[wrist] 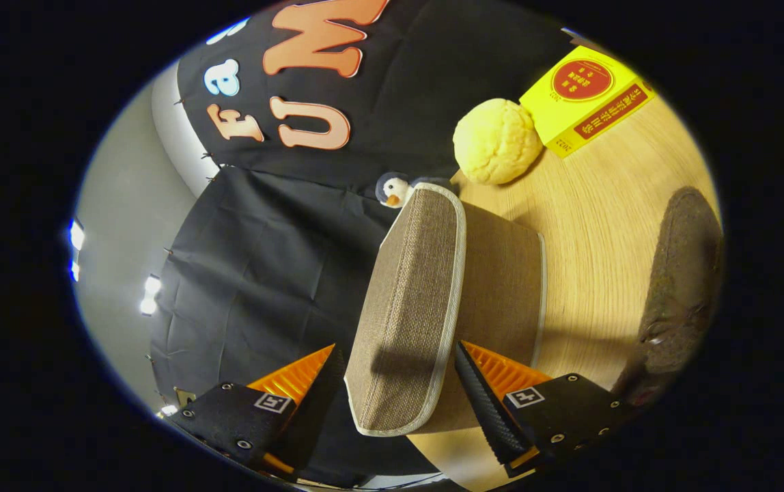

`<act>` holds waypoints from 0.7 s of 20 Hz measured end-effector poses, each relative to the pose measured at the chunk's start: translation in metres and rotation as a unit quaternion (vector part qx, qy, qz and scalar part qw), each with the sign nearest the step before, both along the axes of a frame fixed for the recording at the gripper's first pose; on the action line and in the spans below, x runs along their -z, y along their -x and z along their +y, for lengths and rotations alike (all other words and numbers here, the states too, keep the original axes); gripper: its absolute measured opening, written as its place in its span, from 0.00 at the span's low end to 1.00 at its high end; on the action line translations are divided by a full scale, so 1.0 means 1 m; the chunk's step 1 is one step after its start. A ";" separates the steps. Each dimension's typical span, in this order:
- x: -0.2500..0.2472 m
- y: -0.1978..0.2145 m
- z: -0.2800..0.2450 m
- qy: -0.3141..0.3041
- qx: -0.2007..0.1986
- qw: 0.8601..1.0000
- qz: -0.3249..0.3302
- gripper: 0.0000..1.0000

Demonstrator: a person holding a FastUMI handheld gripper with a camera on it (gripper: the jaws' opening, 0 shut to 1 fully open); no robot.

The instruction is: Open the storage box then place both shoes into the box .Put the left shoe in first, then the right shoe, with the right side of both shoes facing outward in a uniform manner.

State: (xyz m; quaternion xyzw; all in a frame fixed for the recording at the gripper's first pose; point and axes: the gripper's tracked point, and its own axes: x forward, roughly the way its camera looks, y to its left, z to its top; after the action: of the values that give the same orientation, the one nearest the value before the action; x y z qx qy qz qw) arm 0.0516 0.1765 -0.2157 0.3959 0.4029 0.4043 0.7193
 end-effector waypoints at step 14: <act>-0.036 -0.002 -0.022 -0.094 0.030 0.995 0.002 0.80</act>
State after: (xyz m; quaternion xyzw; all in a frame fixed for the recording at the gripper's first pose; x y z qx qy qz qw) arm 0.0533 0.1548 -0.1796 0.4749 0.3527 0.4174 0.6898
